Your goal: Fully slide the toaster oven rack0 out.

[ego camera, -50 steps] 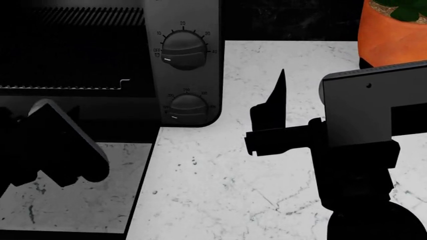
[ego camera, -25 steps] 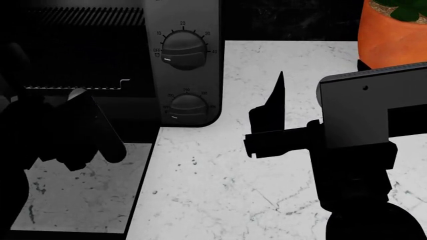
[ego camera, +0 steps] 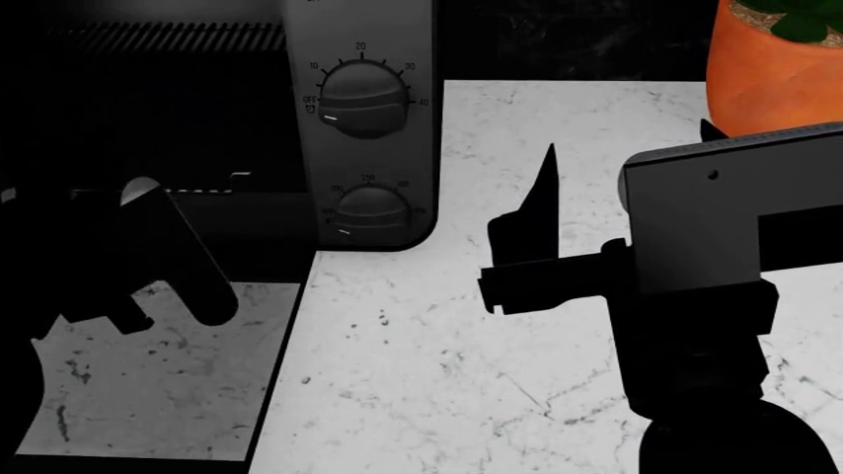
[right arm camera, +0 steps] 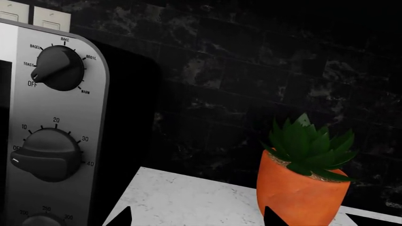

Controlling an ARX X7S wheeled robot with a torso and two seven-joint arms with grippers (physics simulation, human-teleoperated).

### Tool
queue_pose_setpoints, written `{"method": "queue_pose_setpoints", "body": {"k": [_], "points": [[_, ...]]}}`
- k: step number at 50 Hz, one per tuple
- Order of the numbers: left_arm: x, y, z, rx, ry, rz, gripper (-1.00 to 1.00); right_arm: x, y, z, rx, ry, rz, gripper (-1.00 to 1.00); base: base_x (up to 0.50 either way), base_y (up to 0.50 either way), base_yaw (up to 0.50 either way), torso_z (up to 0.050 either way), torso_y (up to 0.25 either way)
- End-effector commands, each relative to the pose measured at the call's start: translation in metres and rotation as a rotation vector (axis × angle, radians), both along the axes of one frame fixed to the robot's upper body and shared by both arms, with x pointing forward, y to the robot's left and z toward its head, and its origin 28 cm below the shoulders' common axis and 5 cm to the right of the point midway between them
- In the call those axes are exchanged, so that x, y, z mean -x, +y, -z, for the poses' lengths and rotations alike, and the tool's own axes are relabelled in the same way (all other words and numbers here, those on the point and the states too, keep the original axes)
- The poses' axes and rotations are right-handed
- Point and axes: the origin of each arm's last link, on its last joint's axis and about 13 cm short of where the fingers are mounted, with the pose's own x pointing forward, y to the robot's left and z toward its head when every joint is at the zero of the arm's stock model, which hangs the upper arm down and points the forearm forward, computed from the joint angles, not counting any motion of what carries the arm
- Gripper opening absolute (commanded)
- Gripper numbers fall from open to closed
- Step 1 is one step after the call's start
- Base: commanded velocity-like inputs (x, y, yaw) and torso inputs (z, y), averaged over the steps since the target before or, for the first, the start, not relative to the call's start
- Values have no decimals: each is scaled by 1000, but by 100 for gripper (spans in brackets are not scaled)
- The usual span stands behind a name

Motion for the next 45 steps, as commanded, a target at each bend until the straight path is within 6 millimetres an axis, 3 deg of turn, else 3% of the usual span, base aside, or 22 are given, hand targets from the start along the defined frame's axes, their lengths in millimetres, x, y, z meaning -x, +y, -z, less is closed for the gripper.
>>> {"method": "queue_pose_setpoints", "body": {"k": [1, 21, 22, 36, 45], "points": [[39, -9, -8, -12, -71, 67, -100, 1, -1, 0, -1, -2, 2, 100, 0, 0, -3, 0, 0], [97, -5, -19, -23, -236, 80, -100, 1, -3, 1, -4, 3, 8, 100, 0, -2, -5, 0, 2], [101, -4, -19, -20, -228, 77, 100, 1, -3, 1, -4, 3, 8, 100, 0, -4, -5, 0, 11], [156, 2, -28, -25, -337, 61, 100, 2, -1, -1, 1, 0, 2, 100, 0, -1, -1, 0, 1], [179, 6, -30, -35, -374, 43, 100, 2, -1, -2, 0, -4, 1, 100, 0, -1, 0, 0, 2]]}}
